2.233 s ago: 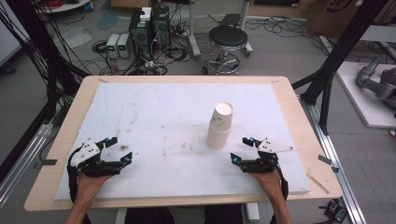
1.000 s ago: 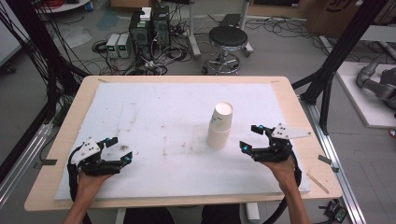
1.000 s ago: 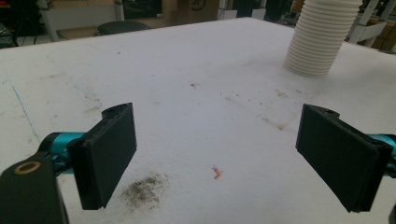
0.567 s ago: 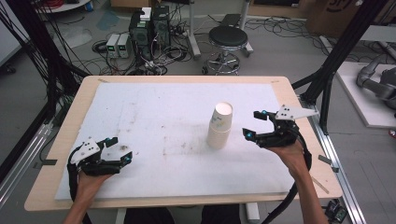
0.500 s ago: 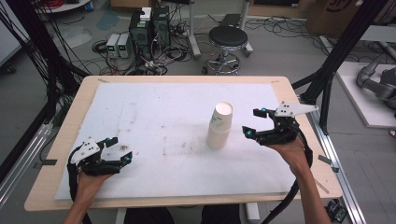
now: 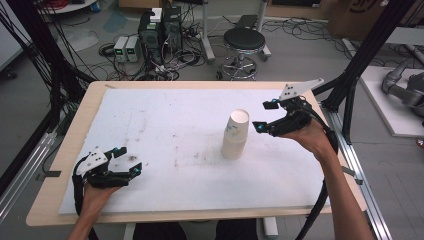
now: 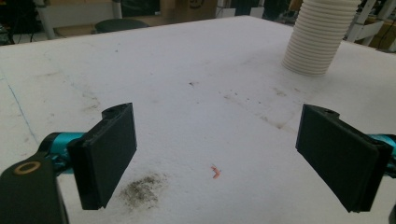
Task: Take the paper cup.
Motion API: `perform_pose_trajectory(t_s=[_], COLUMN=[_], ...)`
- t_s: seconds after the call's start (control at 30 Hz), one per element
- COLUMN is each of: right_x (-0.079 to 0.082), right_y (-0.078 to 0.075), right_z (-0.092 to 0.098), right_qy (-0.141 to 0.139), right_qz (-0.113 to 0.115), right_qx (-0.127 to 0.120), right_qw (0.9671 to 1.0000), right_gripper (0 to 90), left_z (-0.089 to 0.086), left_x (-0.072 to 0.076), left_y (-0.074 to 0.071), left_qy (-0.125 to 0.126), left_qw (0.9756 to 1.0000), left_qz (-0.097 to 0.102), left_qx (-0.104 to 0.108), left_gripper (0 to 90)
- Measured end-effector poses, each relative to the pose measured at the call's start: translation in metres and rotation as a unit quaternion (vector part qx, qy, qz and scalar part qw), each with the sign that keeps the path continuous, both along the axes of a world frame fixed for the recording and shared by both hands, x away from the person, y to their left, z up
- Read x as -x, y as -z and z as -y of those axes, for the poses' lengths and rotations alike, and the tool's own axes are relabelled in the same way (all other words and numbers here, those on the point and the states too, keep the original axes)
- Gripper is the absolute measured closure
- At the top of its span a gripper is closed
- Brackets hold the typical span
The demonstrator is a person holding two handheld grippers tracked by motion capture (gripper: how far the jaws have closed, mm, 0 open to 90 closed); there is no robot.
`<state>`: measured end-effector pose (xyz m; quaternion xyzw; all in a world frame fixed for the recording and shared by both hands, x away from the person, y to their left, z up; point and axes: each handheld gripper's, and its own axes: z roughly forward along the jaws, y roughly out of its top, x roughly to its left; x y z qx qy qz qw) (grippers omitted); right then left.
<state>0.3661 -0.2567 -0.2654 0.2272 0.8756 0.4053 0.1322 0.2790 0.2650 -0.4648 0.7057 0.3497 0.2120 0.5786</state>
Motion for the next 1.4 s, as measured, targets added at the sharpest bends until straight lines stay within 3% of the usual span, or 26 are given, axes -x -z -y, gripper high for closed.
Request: perform_pose_trajectory(t_s=[0.27, 0.53, 0.97, 1.27, 1.4], right_x=[-0.017, -0.029, -0.038, -0.041, -0.041], right_y=[-0.005, 0.000, 0.008, 0.012, 0.011], right_z=[-0.024, -0.038, -0.054, -0.058, -0.058], right_qy=[-0.025, -0.044, -0.059, -0.052, -0.053], right_qz=[-0.026, -0.043, -0.056, -0.061, -0.057], right_qx=[0.055, 0.086, 0.102, 0.115, 0.115], right_qw=[0.9979, 0.9944, 0.9914, 0.9901, 0.9903], right_gripper=[17.9, 20.6, 20.6, 20.6, 28.3], left_z=[0.000, 0.001, 0.002, 0.002, 0.002], left_x=[0.000, 0.000, 0.000, 0.000, 0.000], left_y=[0.000, 0.000, 0.000, 0.000, 0.000], left_qy=[0.002, 0.002, 0.003, 0.003, 0.003], left_qw=[1.0000, 1.0000, 1.0000, 1.0000, 1.0000], left_qz=[-0.002, -0.001, -0.002, 0.000, -0.001], left_qx=[-0.002, -0.004, -0.006, -0.007, -0.008], left_gripper=[12.3, 12.3, 12.3, 12.3, 12.3])
